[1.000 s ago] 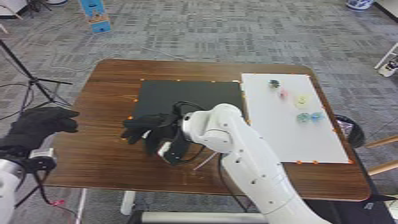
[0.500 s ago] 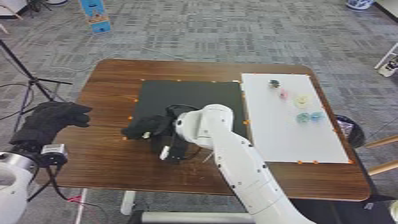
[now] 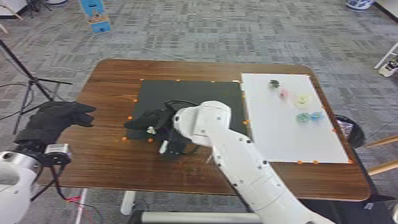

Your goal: Arrange flowers

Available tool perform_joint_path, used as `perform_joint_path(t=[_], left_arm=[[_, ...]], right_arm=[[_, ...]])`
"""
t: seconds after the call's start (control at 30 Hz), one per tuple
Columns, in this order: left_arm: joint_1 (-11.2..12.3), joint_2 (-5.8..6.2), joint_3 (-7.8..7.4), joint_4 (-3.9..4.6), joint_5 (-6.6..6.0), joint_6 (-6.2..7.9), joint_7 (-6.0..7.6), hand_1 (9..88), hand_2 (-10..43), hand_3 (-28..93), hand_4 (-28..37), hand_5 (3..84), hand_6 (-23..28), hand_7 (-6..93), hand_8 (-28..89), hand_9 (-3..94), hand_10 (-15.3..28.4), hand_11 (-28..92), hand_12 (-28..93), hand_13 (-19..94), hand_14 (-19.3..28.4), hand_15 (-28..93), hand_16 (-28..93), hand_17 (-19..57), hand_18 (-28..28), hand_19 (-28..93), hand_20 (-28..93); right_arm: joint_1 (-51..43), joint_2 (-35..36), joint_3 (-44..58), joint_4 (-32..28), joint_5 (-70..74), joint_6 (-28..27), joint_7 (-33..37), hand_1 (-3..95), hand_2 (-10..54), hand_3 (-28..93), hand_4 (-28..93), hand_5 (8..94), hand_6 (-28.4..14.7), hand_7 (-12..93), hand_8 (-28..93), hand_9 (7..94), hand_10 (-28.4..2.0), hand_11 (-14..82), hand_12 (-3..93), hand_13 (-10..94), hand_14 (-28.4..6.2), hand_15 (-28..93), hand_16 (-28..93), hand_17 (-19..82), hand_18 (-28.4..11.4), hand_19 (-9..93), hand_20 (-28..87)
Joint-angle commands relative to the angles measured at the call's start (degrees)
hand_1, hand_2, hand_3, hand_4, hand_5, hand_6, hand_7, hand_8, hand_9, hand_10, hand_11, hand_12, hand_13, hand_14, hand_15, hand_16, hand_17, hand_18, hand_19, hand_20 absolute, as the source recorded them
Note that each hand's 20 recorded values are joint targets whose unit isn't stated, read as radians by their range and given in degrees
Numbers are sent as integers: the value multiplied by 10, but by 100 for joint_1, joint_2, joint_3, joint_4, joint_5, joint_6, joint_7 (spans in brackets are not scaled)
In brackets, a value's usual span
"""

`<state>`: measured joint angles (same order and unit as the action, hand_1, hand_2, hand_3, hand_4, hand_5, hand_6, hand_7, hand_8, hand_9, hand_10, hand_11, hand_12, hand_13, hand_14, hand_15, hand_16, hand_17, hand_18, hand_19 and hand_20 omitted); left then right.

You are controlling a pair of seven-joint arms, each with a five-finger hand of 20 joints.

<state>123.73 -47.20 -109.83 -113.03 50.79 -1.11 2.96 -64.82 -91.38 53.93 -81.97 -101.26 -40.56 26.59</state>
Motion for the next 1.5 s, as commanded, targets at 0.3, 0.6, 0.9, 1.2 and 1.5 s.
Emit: perform_joint_path(t=[0.3, 0.6, 0.9, 1.2, 1.5], left_arm=[[125, -96, -64, -91, 34, -46, 7, 353, 94, 696, -175, 641, 82, 183, 5, 595, 187, 399, 250, 492, 203, 633, 47, 148, 163, 483, 405], [241, -91, -172, -41, -1, 172, 77, 353, 104, 682, -174, 612, 50, 252, 1, 611, 152, 402, 226, 530, 184, 599, 48, 157, 162, 478, 404], [225, -18, -22, 150, -192, 841, 321, 344, 107, 692, -185, 630, 38, 249, 8, 634, 148, 384, 231, 547, 183, 582, 60, 162, 162, 474, 407], [282, -43, -57, 145, -219, 851, 329, 336, 109, 700, -189, 637, 35, 248, -45, 640, 144, 371, 233, 555, 181, 568, 63, 161, 161, 470, 408], [313, -62, -87, 90, -225, 778, 315, 333, 110, 702, -192, 640, 33, 248, -47, 646, 144, 363, 232, 563, 179, 555, 66, 161, 161, 468, 409]], right_arm=[[401, 752, -371, -959, 1335, 228, 440, 187, 195, 422, -130, 397, -120, 73, -81, 396, -152, 50, 67, 587, -222, 758, 289, 247, -284, 699, 619], [509, 1636, -508, -1710, 938, 300, -56, 199, 195, 432, -130, 437, -111, 75, -77, 442, -156, 58, 92, 573, -222, 748, 279, 253, -284, 724, 622], [227, 1517, -522, -1249, -163, 575, -468, 191, 190, 455, -137, 436, -112, 70, -77, 444, -155, 47, 98, 570, -233, 679, 266, 268, -284, 789, 635], [128, 1491, -454, -1003, -337, 424, -362, 185, 190, 469, -144, 428, -112, 72, -76, 435, -151, 45, 94, 577, -233, 677, 264, 270, -284, 790, 626], [78, 1482, -463, -1027, -87, 338, -181, 182, 191, 472, -147, 420, -112, 71, -74, 429, -154, 44, 93, 582, -233, 683, 263, 275, -284, 793, 629]])
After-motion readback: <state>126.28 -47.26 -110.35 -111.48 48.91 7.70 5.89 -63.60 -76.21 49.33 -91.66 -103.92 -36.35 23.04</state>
